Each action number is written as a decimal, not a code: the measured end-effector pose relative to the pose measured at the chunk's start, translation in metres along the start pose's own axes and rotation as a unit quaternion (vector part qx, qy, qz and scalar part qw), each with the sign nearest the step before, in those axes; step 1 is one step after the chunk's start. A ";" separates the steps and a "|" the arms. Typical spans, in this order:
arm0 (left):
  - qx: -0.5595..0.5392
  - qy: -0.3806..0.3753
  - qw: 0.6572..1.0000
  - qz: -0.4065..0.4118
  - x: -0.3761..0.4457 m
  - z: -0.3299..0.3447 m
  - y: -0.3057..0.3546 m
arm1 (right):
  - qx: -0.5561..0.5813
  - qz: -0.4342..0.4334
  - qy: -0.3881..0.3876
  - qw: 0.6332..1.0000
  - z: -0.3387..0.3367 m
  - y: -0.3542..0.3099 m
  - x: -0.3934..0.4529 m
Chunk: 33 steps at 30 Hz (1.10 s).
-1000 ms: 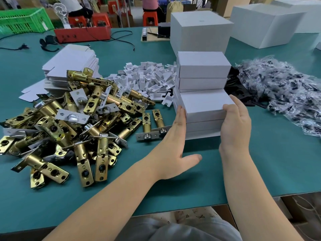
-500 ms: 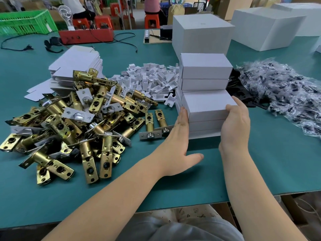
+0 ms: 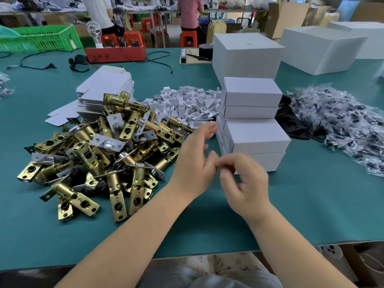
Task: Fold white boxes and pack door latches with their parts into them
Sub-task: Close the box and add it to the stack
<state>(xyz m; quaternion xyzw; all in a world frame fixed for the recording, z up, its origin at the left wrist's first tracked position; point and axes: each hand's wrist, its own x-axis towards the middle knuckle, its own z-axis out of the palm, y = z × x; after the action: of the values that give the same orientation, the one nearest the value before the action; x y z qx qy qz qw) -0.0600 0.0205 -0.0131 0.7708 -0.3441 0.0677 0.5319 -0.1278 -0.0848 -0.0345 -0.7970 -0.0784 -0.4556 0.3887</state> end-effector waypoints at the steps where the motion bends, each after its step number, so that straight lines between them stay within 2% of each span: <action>1: 0.009 0.025 1.000 -0.002 0.009 -0.010 0.001 | 0.012 0.042 -0.069 0.997 0.003 -0.003 0.000; 3: 0.025 0.063 0.998 -0.019 0.032 -0.034 0.001 | -0.006 0.087 -0.157 0.984 0.006 -0.004 -0.003; 7: 0.063 0.105 0.989 -0.090 0.083 -0.088 -0.007 | -0.029 0.139 -0.257 0.956 0.006 -0.002 -0.003; 10: 0.141 0.123 0.975 -0.122 0.118 -0.126 -0.022 | -0.049 0.150 -0.313 0.937 0.008 -0.002 -0.002; 12: 0.231 0.122 0.954 -0.145 0.143 -0.147 -0.036 | -0.050 0.157 -0.325 0.931 0.009 -0.002 -0.002; 16: 0.392 0.075 0.885 -0.240 0.176 -0.176 -0.072 | -0.056 0.163 -0.343 0.923 0.010 0.000 -0.002; 21: 0.491 -0.007 0.815 -0.309 0.186 -0.173 -0.088 | -0.052 0.181 -0.337 0.923 0.011 0.001 -0.001; 23: 0.521 0.001 0.792 -0.317 0.190 -0.171 -0.090 | -0.051 0.182 -0.342 0.921 0.011 0.002 -0.001; 26: 0.550 -0.010 0.781 -0.295 0.191 -0.171 -0.090 | -0.047 0.185 -0.345 0.919 0.011 0.002 -0.001; 30: 0.553 0.014 0.793 -0.256 0.192 -0.179 -0.093 | -0.043 0.187 -0.338 0.921 0.011 0.003 -0.001; 33: 0.576 0.000 0.777 -0.254 0.184 -0.177 -0.092 | -0.046 0.185 -0.346 0.919 0.011 0.002 -0.001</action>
<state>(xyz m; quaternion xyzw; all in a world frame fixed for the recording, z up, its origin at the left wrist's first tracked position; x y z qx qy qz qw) 0.1806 0.1077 0.0778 0.9927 -0.0328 0.1154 -0.0131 -0.1202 -0.0781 -0.0396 -0.9222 -0.0383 -0.0745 0.3776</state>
